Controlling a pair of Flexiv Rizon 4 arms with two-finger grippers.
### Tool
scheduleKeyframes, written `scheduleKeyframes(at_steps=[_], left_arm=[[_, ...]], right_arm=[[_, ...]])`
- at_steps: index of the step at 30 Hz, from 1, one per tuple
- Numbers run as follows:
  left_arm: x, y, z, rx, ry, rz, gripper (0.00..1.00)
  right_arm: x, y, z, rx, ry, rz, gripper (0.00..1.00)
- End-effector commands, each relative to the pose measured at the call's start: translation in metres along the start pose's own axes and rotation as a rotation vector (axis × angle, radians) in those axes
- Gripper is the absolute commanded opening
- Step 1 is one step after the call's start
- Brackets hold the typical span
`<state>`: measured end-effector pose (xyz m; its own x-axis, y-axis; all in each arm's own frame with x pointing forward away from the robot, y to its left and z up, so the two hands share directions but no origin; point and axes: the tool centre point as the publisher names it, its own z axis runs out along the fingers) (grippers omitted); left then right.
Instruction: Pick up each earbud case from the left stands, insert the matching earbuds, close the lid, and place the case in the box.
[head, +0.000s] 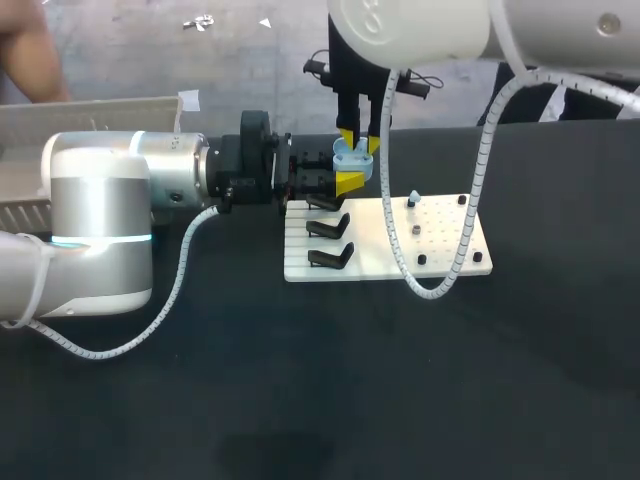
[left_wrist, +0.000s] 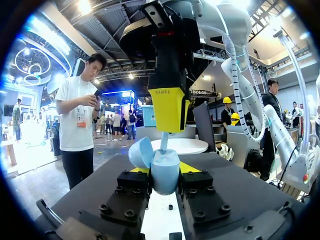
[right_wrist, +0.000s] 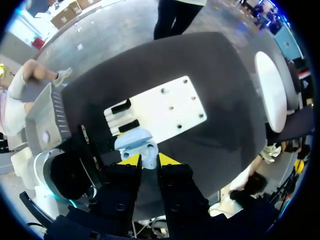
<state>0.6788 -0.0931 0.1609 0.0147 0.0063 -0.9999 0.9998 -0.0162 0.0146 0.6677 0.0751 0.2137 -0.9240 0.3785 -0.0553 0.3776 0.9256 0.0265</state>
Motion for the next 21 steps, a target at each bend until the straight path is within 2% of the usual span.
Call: scheduleKeyframes(at_steps=[1, 21], left_arm=[[0.001, -0.001, 0.000, -0.004, -0.005, 0.004, 0.00], [0.001, -0.001, 0.000, -0.004, -0.005, 0.004, 0.00]], right_arm=[[-0.002, 0.002, 0.001, 0.001, 0.006, 0.000, 0.00], [-0.003, 0.005, 0.012, 0.010, 0.025, -0.010, 0.00]])
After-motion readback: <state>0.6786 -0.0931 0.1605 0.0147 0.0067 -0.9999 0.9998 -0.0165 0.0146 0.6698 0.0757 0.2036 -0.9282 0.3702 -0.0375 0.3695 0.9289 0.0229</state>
